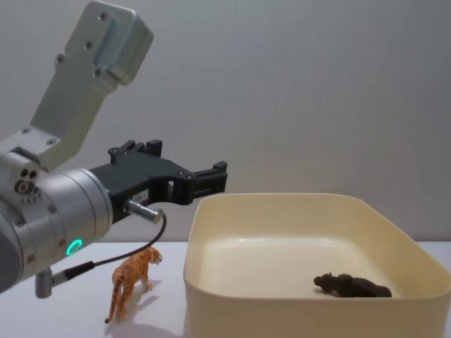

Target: Pick up the toy alternately with two hands and place it into the central storage box.

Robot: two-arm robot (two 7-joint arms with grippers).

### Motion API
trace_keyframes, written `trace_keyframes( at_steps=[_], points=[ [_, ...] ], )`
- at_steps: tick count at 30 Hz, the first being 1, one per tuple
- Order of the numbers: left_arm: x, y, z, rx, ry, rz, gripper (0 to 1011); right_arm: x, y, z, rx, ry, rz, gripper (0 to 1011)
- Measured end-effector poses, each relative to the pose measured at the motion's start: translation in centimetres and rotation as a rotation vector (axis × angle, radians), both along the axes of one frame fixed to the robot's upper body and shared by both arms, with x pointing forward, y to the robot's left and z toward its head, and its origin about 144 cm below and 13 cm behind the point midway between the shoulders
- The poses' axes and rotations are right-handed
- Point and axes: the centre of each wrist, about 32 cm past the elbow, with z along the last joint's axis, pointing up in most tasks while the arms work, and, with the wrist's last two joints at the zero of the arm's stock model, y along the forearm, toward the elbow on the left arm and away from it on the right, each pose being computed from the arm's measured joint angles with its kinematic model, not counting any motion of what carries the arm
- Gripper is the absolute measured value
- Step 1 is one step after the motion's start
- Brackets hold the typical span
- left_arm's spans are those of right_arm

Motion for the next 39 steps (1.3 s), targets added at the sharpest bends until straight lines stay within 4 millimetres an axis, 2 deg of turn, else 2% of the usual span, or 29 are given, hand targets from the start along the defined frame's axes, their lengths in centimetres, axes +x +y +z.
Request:
trace_keyframes(
  at_steps=[6, 10, 16, 17, 19, 21, 24, 31, 39],
  points=[
    [0.0, 0.0, 0.0, 0.0, 0.0, 0.0, 1001, 0.8, 0.4, -0.7, -0.009, 0.022, -0.005, 1001],
    [0.0, 0.0, 0.0, 0.0, 0.0, 0.0, 1001, 1.3, 0.7, -1.2, -0.015, 0.035, -0.006, 929],
    [0.0, 0.0, 0.0, 0.0, 0.0, 0.0, 1001, 1.7, 1.0, -1.5, -0.021, 0.044, -0.007, 763],
    [0.0, 0.0, 0.0, 0.0, 0.0, 0.0, 1001, 1.8, 1.0, -1.5, -0.022, 0.046, -0.007, 763],
    [0.0, 0.0, 0.0, 0.0, 0.0, 0.0, 1001, 1.9, 1.1, -1.6, -0.023, 0.048, -0.007, 675],
    [0.0, 0.0, 0.0, 0.0, 0.0, 0.0, 1001, 2.0, 1.2, -1.7, -0.024, 0.051, -0.007, 645],
    [0.0, 0.0, 0.0, 0.0, 0.0, 0.0, 1001, 2.1, 1.2, -1.8, -0.025, 0.053, -0.006, 508],
    [0.0, 0.0, 0.0, 0.0, 0.0, 0.0, 1001, 2.2, 1.3, -1.9, -0.026, 0.055, -0.005, 324],
    [0.0, 0.0, 0.0, 0.0, 0.0, 0.0, 1001, 2.2, 1.6, -1.5, -0.008, 0.023, 0.023, 317]
  ],
)
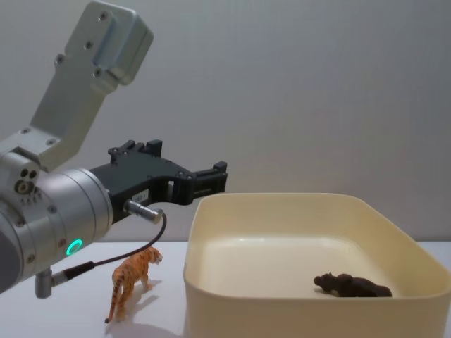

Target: Pick up the toy alternately with two hands and place it into the central storage box.

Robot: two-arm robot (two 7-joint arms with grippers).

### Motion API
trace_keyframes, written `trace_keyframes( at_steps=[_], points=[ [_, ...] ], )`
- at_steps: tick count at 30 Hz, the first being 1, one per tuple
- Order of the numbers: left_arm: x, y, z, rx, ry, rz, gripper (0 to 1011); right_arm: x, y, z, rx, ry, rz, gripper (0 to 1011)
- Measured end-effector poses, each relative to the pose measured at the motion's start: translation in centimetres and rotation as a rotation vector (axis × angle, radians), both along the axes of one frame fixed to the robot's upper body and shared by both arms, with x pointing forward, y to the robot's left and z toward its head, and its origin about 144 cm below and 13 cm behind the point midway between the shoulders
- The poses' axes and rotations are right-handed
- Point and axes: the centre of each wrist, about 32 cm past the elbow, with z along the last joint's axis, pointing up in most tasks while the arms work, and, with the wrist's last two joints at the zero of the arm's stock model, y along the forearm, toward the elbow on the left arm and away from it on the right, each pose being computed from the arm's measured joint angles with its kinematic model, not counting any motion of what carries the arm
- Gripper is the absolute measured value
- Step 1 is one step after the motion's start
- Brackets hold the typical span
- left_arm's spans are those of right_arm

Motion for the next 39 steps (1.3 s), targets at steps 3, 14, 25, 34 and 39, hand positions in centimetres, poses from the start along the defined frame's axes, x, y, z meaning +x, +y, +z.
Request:
trace_keyframes(
  at_steps=[3, 14, 25, 34, 39],
  points=[
    [0.0, 0.0, 0.0, 0.0, 0.0, 0.0, 1001, 0.0, 0.2, 0.3, 0.01, -0.018, 0.011, 318],
    [0.0, 0.0, 0.0, 0.0, 0.0, 0.0, 1001, 0.8, 2.0, 3.5, 0.087, -0.144, 0.101, 317],
    [0.0, 0.0, 0.0, 0.0, 0.0, 0.0, 1001, 2.7, 5.1, 6.6, 0.171, -0.202, 0.24, 318],
    [0.0, 0.0, 0.0, 0.0, 0.0, 0.0, 1001, 4.6, 8.0, 7.6, 0.204, -0.177, 0.33, 318],
    [0.0, 0.0, 0.0, 0.0, 0.0, 0.0, 1001, 5.4, 9.4, 7.8, 0.202, -0.156, 0.362, 374]
  ],
)
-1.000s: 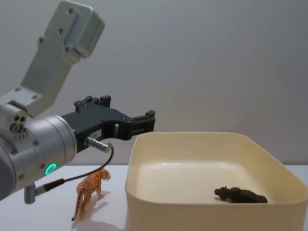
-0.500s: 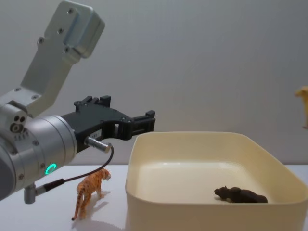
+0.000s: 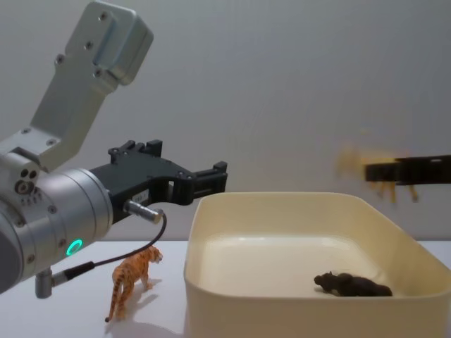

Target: Pick up the toy alternately with two hands and place it into the central storage box.

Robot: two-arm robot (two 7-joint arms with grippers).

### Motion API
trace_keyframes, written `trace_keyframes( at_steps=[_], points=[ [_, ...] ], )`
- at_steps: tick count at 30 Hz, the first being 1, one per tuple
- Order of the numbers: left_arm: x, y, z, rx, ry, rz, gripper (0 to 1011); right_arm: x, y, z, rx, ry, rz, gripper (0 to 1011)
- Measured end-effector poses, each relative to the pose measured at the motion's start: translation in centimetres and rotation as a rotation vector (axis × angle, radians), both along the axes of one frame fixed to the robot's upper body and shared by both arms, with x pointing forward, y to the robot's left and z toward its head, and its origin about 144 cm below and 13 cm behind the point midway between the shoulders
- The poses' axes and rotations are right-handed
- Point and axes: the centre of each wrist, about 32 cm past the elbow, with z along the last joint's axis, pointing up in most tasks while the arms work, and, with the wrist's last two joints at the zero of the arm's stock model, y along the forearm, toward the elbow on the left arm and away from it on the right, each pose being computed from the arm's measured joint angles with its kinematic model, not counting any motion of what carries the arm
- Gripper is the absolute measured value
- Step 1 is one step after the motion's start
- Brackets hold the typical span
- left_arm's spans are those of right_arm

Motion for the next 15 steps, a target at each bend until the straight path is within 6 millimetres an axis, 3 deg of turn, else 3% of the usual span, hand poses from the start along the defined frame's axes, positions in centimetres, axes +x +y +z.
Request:
trace_keyframes(
  at_steps=[5, 7, 8, 15],
  points=[
    [0.0, 0.0, 0.0, 0.0, 0.0, 0.0, 1001, 0.7, 1.2, 0.1, -0.008, 0.014, 0.027, 578],
    [0.0, 0.0, 0.0, 0.0, 0.0, 0.0, 1001, 0.9, 1.5, 0.2, -0.012, 0.018, 0.036, 608],
    [0.0, 0.0, 0.0, 0.0, 0.0, 0.0, 1001, 1.0, 1.6, 0.2, -0.013, 0.019, 0.038, 678],
    [0.0, 0.0, 0.0, 0.0, 0.0, 0.0, 1001, 1.5, 2.4, 0.3, -0.019, 0.028, 0.057, 846]
  ],
)
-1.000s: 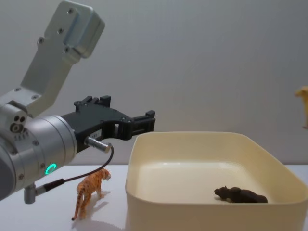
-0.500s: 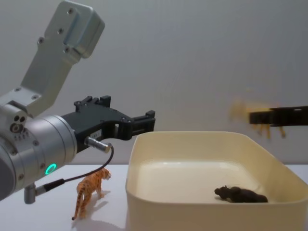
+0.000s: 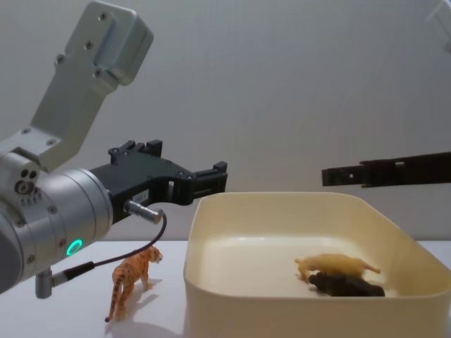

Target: Pick up the toy alternately with two hands and place it into the central storage box.

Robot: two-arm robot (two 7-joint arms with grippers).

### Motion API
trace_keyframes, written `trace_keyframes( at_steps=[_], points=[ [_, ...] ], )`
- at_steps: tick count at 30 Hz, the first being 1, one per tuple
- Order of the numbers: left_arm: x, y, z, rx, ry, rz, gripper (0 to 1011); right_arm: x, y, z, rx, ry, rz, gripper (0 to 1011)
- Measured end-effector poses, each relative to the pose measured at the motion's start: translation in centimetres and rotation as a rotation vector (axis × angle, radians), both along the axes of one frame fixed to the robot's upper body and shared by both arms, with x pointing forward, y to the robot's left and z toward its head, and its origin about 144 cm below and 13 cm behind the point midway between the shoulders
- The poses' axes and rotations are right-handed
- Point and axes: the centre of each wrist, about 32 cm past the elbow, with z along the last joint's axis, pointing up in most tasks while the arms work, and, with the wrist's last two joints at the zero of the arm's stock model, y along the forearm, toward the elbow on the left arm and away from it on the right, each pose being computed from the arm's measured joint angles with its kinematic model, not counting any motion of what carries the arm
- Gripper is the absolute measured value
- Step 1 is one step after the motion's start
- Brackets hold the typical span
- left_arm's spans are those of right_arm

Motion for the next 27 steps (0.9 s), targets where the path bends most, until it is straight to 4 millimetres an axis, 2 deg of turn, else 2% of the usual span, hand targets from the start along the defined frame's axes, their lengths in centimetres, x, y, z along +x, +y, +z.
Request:
trace_keyframes(
  at_steps=[6, 16, 27],
  points=[
    [0.0, 0.0, 0.0, 0.001, 0.001, 0.0, 1001, 0.2, 0.3, 0.1, -0.003, 0.002, 0.008, 1000],
    [-0.9, 0.5, 0.5, -0.002, 0.046, 0.012, 1001, 0.4, 0.7, 0.2, -0.006, 0.006, 0.016, 1001],
    [-2.0, 1.6, 1.1, -0.026, 0.175, 0.052, 1001, 0.5, 0.9, 0.2, -0.007, 0.008, 0.02, 1001]
  ],
)
